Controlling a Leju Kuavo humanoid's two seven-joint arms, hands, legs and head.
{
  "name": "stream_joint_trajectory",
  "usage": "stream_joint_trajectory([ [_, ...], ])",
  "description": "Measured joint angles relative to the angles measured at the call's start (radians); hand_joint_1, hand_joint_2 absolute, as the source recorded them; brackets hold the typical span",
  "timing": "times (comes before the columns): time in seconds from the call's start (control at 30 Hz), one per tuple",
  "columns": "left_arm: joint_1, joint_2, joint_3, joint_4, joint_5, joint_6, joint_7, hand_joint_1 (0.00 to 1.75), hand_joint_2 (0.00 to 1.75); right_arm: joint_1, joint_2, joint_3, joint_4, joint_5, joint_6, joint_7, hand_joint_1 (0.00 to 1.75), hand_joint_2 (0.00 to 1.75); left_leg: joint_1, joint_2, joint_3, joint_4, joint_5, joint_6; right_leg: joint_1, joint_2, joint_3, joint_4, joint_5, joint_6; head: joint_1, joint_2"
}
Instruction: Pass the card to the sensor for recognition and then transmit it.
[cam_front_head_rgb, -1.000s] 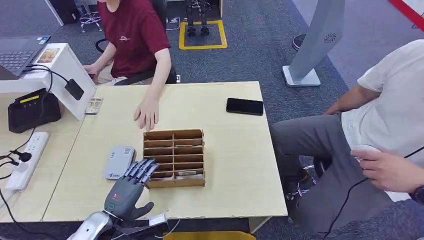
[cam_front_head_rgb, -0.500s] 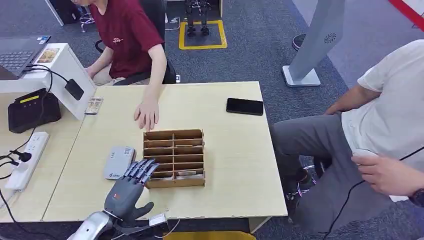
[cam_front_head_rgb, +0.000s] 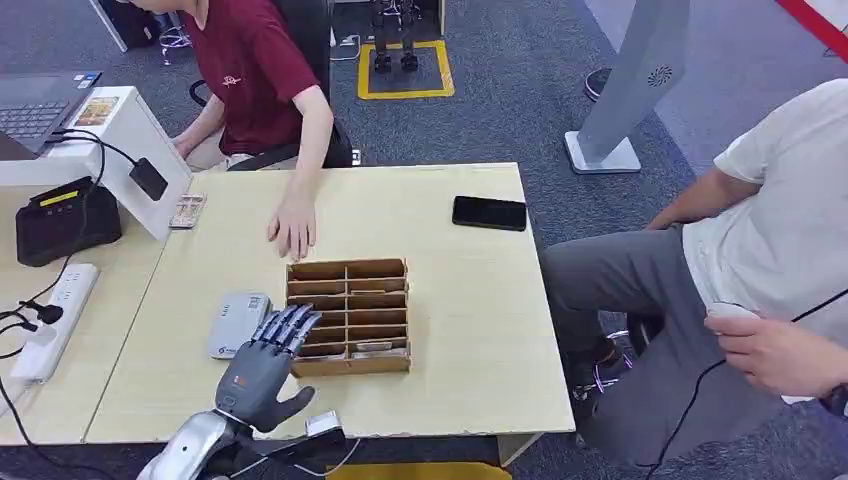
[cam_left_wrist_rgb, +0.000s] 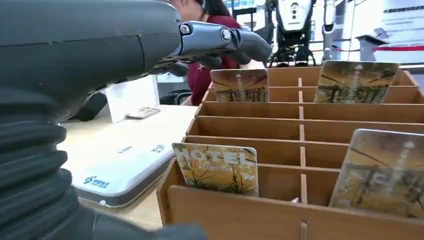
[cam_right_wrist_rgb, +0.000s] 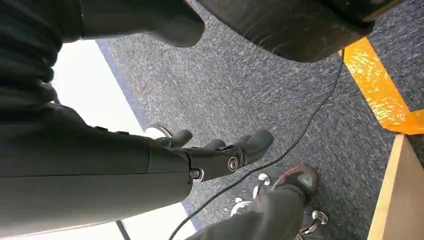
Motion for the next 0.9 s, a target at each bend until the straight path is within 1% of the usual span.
stream_joint_trajectory([
  [0.3,0.014,-0.005,0.001,0.052,0.000,0.019,0.001,1.75,1.75,-0.002,0.001,0.000,0.000,0.011,0.005,-0.005,0.00,1.75,0.000,0.000,0.000,0.000,0.000,0.000,0.000,0.000,0.000,0.000,0.000,0.000,0.000,0.000],
  [0.57,0.015,-0.014,0.003,0.058,0.000,0.023,-0.003,1.75,1.75,-0.003,0.000,-0.004,-0.001,0.025,0.005,-0.010,0.00,1.75,0.000,0.000,0.000,0.000,0.000,0.000,0.000,0.000,0.000,0.000,0.000,0.000,0.000,0.000],
  [0.9,0.015,-0.014,0.003,0.061,0.002,0.022,-0.006,1.75,1.75,-0.005,0.000,-0.005,-0.005,0.026,0.005,-0.010,0.00,1.75,0.000,0.000,0.000,0.000,0.000,0.000,0.000,0.000,0.001,0.000,0.000,0.000,0.000,0.000],
])
